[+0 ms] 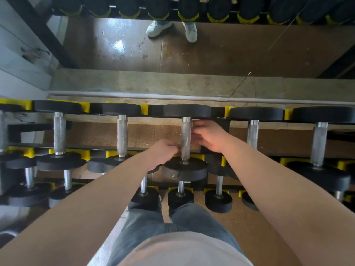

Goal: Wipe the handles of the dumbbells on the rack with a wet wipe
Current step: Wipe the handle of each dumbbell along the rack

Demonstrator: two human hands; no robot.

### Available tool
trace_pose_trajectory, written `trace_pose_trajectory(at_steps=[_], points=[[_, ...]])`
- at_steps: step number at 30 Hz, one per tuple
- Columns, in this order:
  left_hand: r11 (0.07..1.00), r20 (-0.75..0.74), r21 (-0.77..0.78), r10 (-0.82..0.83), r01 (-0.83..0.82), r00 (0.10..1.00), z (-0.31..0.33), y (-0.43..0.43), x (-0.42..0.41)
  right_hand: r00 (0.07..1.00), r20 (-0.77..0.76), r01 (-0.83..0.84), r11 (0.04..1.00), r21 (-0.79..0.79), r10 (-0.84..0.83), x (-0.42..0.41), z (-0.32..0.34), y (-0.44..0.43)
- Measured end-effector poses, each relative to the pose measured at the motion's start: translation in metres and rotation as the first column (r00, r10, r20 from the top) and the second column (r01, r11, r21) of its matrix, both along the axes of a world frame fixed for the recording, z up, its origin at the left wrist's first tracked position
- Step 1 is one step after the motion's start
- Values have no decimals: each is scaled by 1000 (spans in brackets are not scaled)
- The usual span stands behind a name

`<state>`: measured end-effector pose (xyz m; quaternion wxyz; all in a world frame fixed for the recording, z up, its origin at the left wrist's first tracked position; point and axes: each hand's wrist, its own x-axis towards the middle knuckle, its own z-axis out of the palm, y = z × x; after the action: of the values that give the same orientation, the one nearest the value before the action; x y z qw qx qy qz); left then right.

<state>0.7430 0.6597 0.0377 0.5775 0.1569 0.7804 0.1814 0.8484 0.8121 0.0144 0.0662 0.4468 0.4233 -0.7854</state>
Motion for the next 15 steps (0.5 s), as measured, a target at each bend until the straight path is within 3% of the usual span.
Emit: trace_pose_trajectory(at_steps=[2, 4, 5, 6, 8, 10, 12, 14, 15], points=[[1000, -23, -2, -26, 26, 999, -1, 3, 1, 938, 163, -325, 940, 100, 307, 8, 0, -6], [1000, -50, 12, -16, 16, 999, -1, 5, 2, 754, 315, -645, 740, 191, 576, 16, 0, -13], [1000, -72, 24, -15, 17, 997, 0, 5, 2, 702, 347, -704, 678, 210, 622, 17, -1, -15], [999, -99, 40, -18, 22, 995, 0, 4, 3, 702, 350, -705, 675, 218, 620, 16, -1, -16], [997, -135, 76, -7, 17, 991, 0, 1, 5, 840, 268, -527, 827, 196, 472, 9, -2, -13], [995, -128, 97, 38, -26, 991, 0, -3, 6, 983, 106, -159, 982, 99, 148, -2, -4, -6], [987, -113, 118, 120, -107, 986, -1, -6, 5, 997, 3, 83, 996, -24, -82, -11, -7, -1], [973, -88, 133, 203, -190, 975, -1, -7, 3, 995, 3, 99, 989, -113, -100, -10, -10, -3], [966, -73, 130, 233, -222, 970, -1, -8, 3, 999, 31, 34, 992, -125, -30, -5, -13, -6]])
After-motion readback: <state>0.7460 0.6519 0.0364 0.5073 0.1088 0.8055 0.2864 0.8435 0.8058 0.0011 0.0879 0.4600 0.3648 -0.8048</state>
